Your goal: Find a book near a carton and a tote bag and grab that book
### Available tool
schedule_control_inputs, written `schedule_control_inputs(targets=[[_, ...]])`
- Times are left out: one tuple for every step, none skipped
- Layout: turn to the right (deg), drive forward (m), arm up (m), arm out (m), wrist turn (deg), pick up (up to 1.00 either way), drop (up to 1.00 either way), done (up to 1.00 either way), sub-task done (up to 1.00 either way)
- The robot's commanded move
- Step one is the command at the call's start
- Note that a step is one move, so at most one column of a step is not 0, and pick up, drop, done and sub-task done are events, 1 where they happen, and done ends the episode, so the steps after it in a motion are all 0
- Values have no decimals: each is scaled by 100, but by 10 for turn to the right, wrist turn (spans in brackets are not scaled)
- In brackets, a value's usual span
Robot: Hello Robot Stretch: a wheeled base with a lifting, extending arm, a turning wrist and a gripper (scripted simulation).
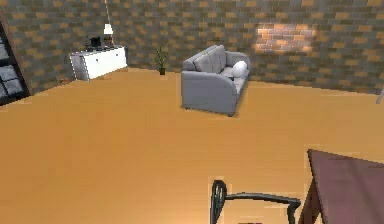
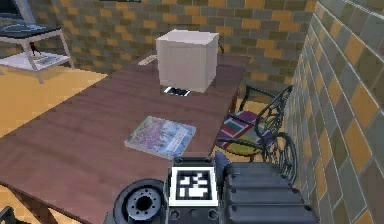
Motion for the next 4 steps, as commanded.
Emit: schedule_control_inputs(targets=[[0,0,0,30,0,0,0,0,0],[0,0,0,0,450,0,0,0,0],[0,0,0,0,450,0,0,0,0],[0,0,0,0,450,0,0,0,0]])
